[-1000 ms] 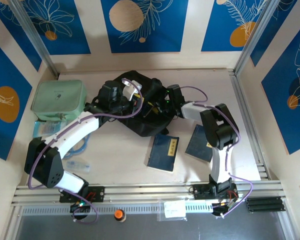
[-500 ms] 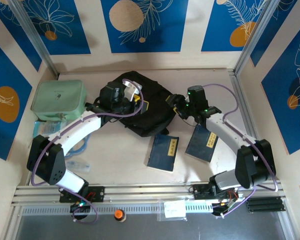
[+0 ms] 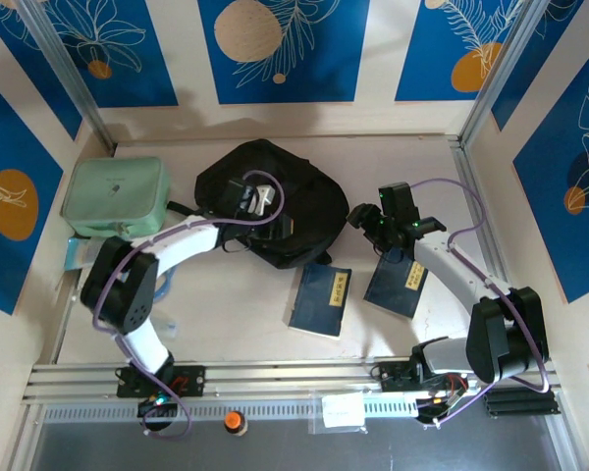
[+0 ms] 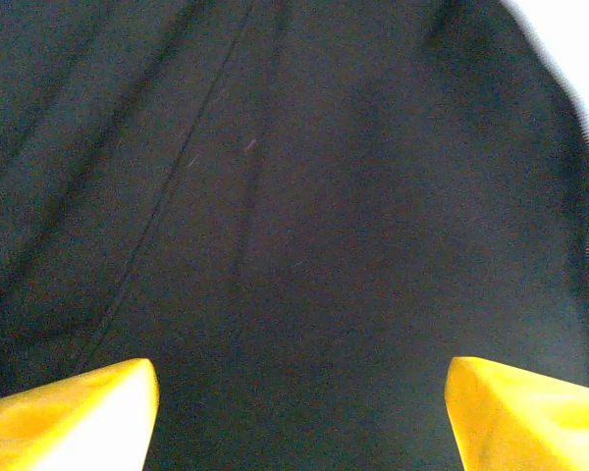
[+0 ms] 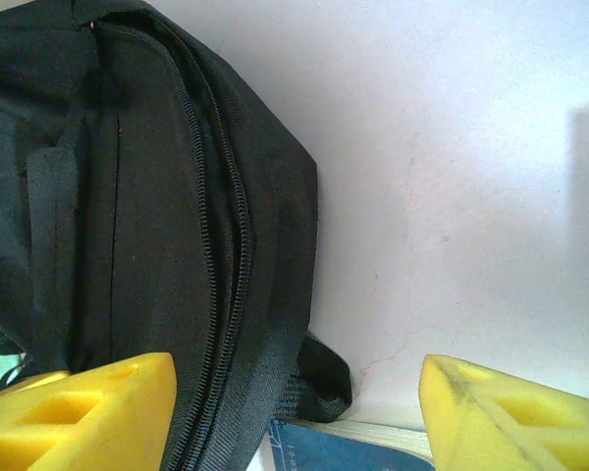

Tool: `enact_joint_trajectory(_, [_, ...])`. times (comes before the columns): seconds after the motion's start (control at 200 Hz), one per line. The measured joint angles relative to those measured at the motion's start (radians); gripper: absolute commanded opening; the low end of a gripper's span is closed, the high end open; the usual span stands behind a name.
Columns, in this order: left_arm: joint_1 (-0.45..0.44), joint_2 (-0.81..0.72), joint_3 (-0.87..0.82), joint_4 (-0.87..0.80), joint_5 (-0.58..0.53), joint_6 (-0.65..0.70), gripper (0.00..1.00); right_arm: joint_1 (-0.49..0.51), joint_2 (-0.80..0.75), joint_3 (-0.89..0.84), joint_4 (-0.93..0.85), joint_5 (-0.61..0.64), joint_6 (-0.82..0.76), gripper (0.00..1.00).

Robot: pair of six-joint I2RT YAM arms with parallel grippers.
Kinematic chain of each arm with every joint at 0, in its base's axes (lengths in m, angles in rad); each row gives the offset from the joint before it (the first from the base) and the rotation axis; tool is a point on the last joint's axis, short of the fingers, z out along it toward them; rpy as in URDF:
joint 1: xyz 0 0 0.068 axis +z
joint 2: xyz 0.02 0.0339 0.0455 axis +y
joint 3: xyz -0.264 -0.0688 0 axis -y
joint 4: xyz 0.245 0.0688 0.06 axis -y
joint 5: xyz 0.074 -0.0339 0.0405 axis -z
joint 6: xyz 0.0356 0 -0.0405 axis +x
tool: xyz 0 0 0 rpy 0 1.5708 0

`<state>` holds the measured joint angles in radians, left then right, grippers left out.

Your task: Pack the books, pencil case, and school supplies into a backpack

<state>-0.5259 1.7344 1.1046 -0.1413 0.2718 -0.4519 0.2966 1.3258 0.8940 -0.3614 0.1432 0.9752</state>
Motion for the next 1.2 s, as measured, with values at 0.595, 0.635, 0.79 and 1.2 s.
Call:
enact_joint_trajectory(0.595, [0.175,0.276,0.308,-0.185,-0.188,0.06,0.76,0.182,-0.043,-0.064,-0.117,-0.058,-0.074,0.62])
enact_joint_trajectory(0.635, [0.179,0.275,0.309,-0.189,-0.193,0.067,0.77,0.211,-0.039,-0.071,-0.116,-0.078,-0.075,0.62])
enact_joint_trajectory(0.79, [0.183,0.221,0.283,-0.196,-0.185,0.068,0.83,0.297,0.023,-0.079,-0.109,-0.14,-0.074,0.62])
enact_joint_trajectory(1.2, [0.166,-0.074,0.137,-0.152,0.025,0.029,0.96,0.245,0.204,-0.088,-0.089,-0.148,-0.074,0.61])
